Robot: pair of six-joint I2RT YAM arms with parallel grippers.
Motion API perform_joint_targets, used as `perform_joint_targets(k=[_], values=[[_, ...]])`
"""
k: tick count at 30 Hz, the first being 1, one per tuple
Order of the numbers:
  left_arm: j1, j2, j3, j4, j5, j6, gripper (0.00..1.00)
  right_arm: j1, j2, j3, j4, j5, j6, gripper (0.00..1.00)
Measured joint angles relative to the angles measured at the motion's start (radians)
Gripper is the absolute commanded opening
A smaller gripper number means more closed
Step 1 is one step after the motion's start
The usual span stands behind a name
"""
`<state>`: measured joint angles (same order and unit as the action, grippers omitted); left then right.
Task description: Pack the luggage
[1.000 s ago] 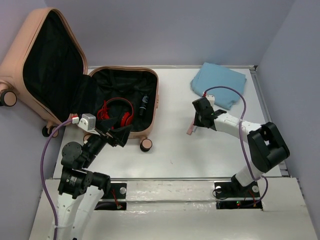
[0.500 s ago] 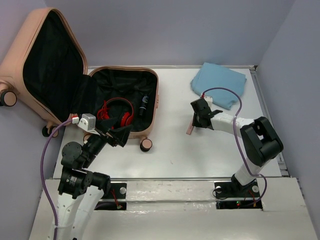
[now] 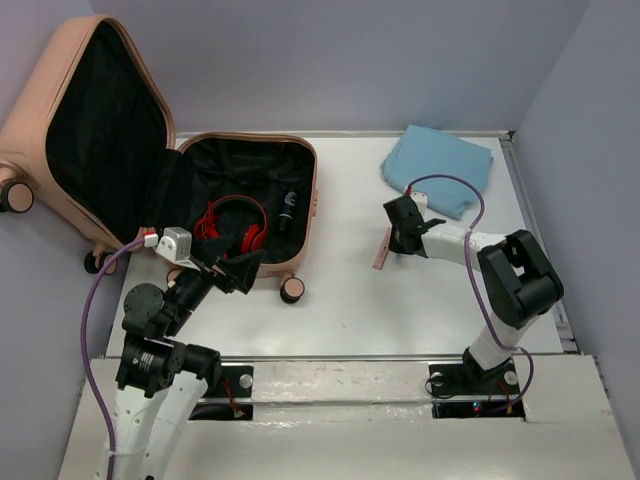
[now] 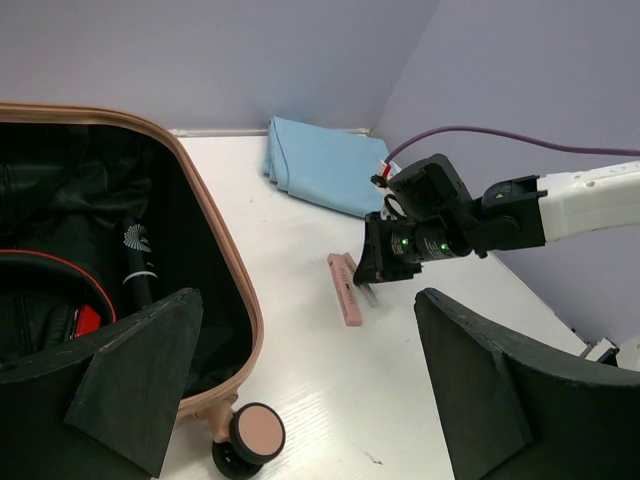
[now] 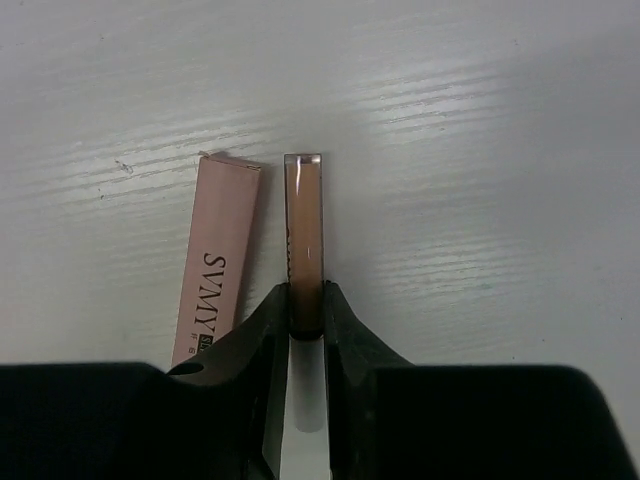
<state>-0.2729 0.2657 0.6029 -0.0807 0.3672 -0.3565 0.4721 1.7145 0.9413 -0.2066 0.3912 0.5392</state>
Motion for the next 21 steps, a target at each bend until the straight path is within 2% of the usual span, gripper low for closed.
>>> perform_joint_targets(k=[5,10,12,15,17,19,21], values=[[0.000,0.000,0.000,0.000,0.000,0.000,0.99,-0.001,-0.043,-0.011,-0.025,0.003,-0.013,0.11],[0.000,0.000,0.000,0.000,0.000,0.000,0.99,0.017,-0.199,0.004,-0.048,-0.026,-0.034,0.11],[0.000,0.000,0.000,0.000,0.000,0.000,0.99,0.051,-0.218,0.049,-0.046,-0.050,-0.038,0.11],[0.000,0.000,0.000,0.000,0.000,0.000,0.99,0.137,-0.139,0.242,-0.058,-0.109,-0.045,0.11],[0.001,0.000,0.000,0.000,0.000,0.000,0.99,0.188,-0.030,0.430,-0.060,-0.154,-0.050,0.44],[0.002,0.000,0.000,0.000,0.000,0.000,0.99,0.220,0.083,0.605,-0.053,-0.206,-0.050,0.71],[0.005,0.000,0.000,0.000,0.000,0.000,0.99,0.245,0.195,0.790,-0.049,-0.259,-0.049,0.79]])
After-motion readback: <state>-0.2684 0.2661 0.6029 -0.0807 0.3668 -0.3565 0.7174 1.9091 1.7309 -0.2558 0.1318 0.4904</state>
